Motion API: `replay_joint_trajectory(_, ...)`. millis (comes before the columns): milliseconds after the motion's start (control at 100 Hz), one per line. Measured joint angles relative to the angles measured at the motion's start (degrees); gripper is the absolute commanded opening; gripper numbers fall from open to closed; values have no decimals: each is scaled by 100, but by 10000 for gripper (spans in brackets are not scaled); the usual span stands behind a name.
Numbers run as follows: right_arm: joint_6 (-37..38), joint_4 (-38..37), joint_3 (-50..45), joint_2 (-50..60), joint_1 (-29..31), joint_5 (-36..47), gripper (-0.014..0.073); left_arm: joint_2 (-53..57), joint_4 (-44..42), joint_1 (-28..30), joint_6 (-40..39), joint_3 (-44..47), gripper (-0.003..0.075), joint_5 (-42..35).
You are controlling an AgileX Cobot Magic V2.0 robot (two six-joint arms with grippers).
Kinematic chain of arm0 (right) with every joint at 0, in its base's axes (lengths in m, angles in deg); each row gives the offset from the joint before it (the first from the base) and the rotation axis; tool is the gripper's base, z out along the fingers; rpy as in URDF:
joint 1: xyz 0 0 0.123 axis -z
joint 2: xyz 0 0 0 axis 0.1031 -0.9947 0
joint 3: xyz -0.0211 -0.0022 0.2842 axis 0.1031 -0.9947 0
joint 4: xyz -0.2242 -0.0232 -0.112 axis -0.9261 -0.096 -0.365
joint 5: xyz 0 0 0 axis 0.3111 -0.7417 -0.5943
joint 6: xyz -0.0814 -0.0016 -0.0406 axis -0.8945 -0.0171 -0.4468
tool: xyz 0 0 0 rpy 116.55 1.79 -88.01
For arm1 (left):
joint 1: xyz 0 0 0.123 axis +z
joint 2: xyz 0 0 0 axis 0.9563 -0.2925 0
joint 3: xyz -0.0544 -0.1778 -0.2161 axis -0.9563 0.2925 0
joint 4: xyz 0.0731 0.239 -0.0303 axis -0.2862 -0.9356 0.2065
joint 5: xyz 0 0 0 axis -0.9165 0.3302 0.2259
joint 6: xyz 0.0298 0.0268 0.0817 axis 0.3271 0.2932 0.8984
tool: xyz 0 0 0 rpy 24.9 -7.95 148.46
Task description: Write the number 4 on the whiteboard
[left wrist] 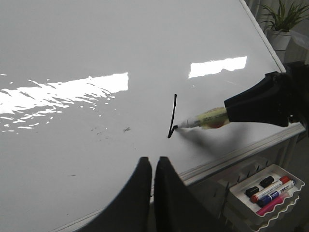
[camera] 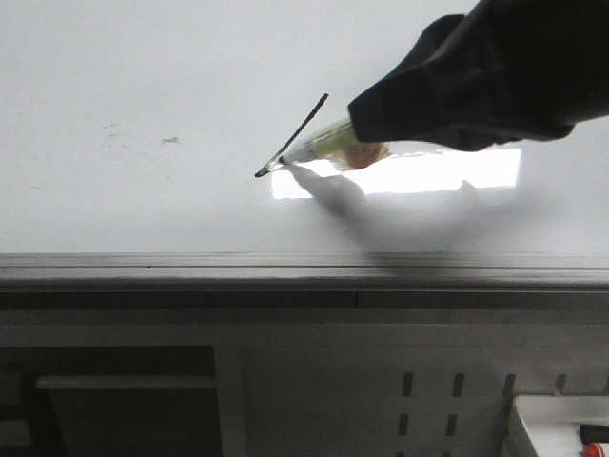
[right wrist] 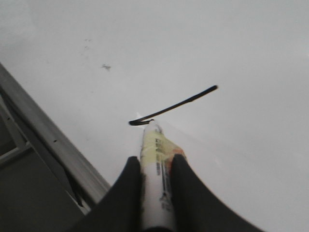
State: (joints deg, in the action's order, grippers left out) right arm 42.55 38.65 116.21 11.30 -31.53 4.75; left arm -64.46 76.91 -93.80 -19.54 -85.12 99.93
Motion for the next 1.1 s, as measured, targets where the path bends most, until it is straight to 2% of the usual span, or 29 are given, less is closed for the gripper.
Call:
replay_joint_trajectory(270,0,144,-86,706,544,-694,-42,0,0,0,0,0,-20,0)
replay_joint_trajectory(640,0,177,-434,1114,754,-714,-43,0,0,0,0,0,-20,0)
replay_joint_trajectory(940,0,179,133,1159,-8,-674,-43,0,0,0,0,0,-20,16)
replay_joint_trajectory(1100,-10,170,332,920,-59,-628,-43,0,0,0,0,0,-20,18)
